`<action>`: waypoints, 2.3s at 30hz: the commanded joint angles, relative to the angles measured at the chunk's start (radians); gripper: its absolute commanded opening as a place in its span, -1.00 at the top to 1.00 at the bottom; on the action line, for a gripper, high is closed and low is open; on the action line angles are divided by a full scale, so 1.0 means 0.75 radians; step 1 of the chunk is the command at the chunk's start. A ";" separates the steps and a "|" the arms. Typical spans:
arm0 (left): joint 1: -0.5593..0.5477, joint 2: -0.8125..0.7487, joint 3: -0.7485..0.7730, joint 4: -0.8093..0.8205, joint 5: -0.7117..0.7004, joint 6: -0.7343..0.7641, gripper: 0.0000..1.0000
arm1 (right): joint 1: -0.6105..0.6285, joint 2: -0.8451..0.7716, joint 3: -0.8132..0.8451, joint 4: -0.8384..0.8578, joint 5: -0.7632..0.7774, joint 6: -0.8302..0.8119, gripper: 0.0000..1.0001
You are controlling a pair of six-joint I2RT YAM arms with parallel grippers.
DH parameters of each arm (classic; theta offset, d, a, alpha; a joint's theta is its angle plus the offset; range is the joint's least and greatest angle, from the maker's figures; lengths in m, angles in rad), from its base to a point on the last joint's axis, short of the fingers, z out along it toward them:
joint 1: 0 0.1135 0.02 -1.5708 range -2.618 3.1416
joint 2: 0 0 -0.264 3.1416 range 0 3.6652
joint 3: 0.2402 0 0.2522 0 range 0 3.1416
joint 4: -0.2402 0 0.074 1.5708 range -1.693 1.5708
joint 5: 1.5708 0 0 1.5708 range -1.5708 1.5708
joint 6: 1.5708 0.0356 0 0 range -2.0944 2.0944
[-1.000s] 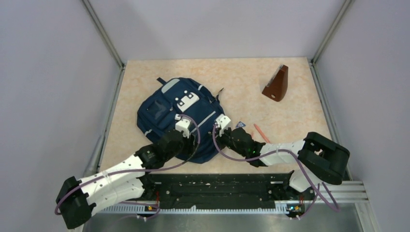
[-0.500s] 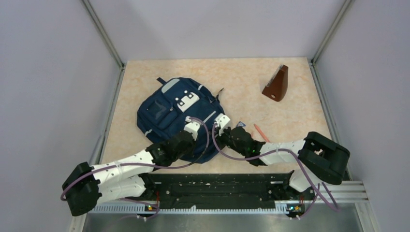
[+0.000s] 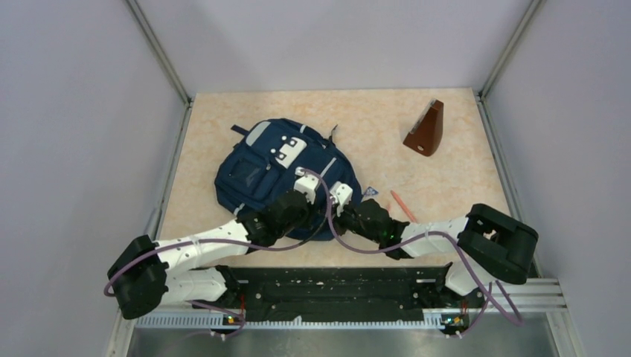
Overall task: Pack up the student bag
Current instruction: Unzip the student bag at the center of the board.
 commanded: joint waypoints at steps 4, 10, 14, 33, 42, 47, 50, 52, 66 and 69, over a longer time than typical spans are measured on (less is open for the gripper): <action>0.048 -0.086 0.148 0.026 -0.023 -0.001 0.52 | 0.060 -0.047 -0.051 0.141 -0.073 0.025 1.00; 0.137 -0.178 0.190 -0.243 -0.150 -0.045 -0.19 | 0.099 -0.015 -0.064 0.199 0.011 0.029 1.00; 0.249 -0.181 0.173 -0.302 -0.085 -0.076 -0.27 | 0.110 0.006 -0.058 0.220 0.025 0.048 1.00; 0.357 0.068 0.065 -0.064 0.324 -0.201 -0.28 | 0.168 0.065 -0.044 0.249 0.105 0.081 1.00; 0.357 0.140 0.053 0.013 0.537 -0.288 0.17 | 0.168 0.069 -0.030 0.228 0.148 0.066 1.00; 0.357 0.164 0.056 0.030 0.577 -0.305 0.44 | 0.168 0.072 -0.018 0.214 0.159 0.058 1.00; 0.357 0.158 0.051 0.033 0.531 -0.333 0.72 | 0.169 0.076 -0.020 0.214 0.157 0.055 1.00; 0.356 0.152 0.050 0.071 0.494 -0.354 0.95 | 0.178 0.085 -0.025 0.237 0.163 0.043 1.00; 0.359 0.060 0.060 0.236 0.383 -0.482 1.00 | 0.402 0.234 0.042 0.468 0.299 -0.088 1.00; 0.369 0.003 0.057 0.182 0.305 -0.452 1.00 | 0.405 0.293 0.068 0.523 0.310 -0.138 1.00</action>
